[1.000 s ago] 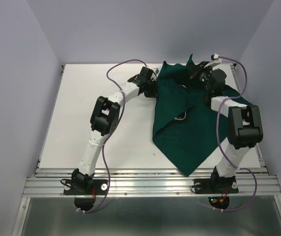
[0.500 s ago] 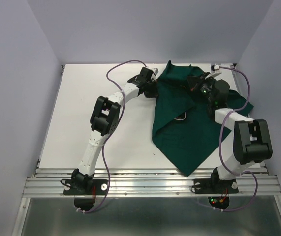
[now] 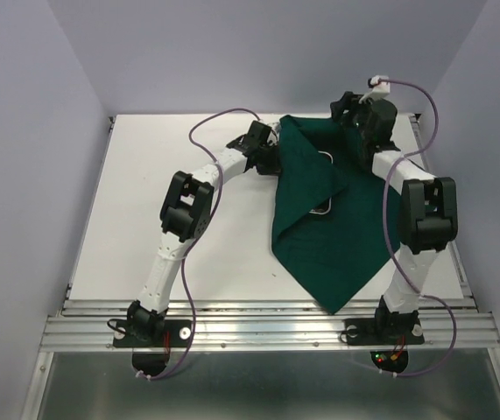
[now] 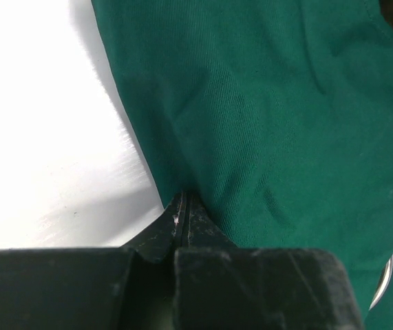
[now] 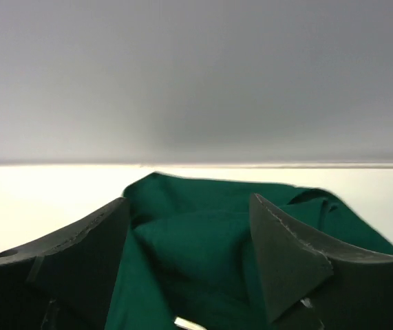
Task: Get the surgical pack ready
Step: Pack the surgical kit at the center of the board.
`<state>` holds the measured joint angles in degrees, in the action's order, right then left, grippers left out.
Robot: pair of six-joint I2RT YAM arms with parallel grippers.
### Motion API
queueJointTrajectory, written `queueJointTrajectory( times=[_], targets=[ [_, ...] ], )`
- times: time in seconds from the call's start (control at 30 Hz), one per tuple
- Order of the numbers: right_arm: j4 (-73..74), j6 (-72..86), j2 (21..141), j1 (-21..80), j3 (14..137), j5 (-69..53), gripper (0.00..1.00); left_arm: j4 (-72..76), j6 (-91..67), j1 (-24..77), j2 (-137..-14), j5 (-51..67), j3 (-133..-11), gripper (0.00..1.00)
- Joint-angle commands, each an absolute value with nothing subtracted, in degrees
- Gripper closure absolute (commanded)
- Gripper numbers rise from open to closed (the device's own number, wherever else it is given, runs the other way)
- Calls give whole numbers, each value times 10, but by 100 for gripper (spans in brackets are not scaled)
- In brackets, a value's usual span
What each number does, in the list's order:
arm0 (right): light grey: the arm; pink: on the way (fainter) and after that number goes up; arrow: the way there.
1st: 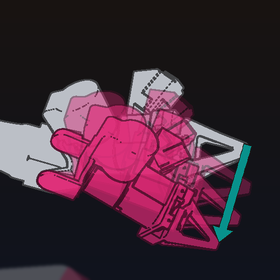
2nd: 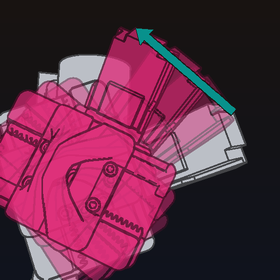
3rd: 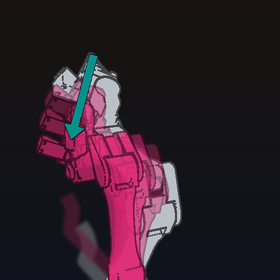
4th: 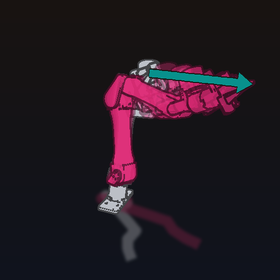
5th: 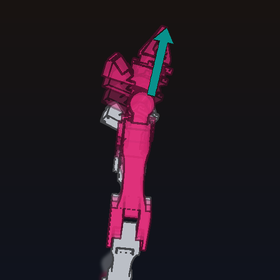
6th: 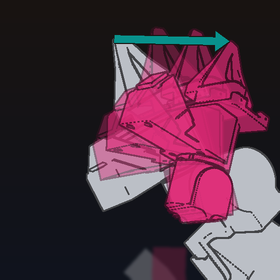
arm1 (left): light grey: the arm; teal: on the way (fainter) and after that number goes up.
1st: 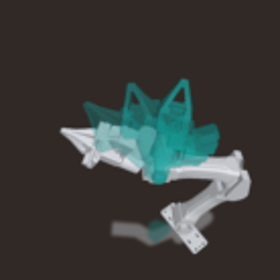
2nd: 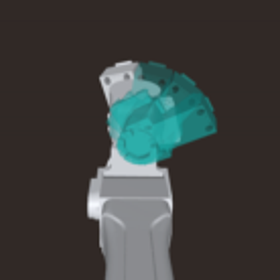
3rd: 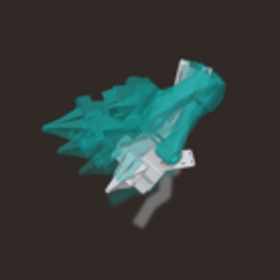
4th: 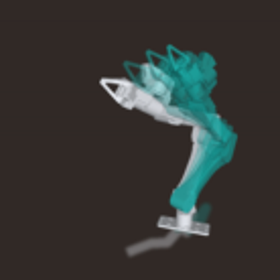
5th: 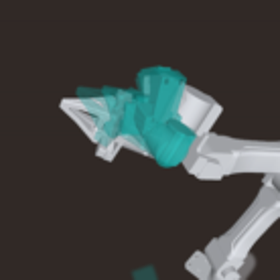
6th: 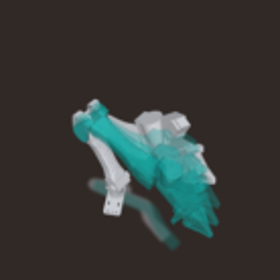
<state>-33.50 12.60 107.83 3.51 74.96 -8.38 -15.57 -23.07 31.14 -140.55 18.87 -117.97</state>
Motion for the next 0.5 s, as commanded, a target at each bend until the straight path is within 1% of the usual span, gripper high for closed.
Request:
queueJointTrajectory(
  times=[0.0, 0.07, 0.13, 0.23, 0.27, 0.33, 0.4, 0.43, 0.47],
  targets=[
    [-155, 84, 1181, 21, 945, 18, 23, -148, -229, 313, -1354, 200, -1182, 100],
    [-108, 83, 1206, 21, 1029, -17, 23, -151, -227, 311, -1352, 196, -1185, 100],
    [-80, 93, 1225, 21, 1066, -43, 24, -158, -225, 306, -1350, 191, -1193, 100],
    [-51, 104, 1236, 21, 1080, -57, 26, -159, -224, 293, -1340, 190, -1189, 100],
    [-23, 104, 1236, 21, 1085, -69, 30, -160, -222, 291, -1334, 190, -1188, 100],
    [-2, 104, 1226, 21, 1072, -87, 35, -163, -218, 287, -1327, 188, -1184, 100],
    [-2, 107, 1181, 21, 992, -107, 39, -163, -214, 287, -1316, 187, -1176, 100],
    [-3, 111, 1159, 21, 957, -112, 39, -163, -214, 287, -1312, 189, -1173, 100],
    [-12, 114, 1112, 21, 921, -119, 40, -161, -214, 287, -1307, 190, -1171, 100]
  ],
)
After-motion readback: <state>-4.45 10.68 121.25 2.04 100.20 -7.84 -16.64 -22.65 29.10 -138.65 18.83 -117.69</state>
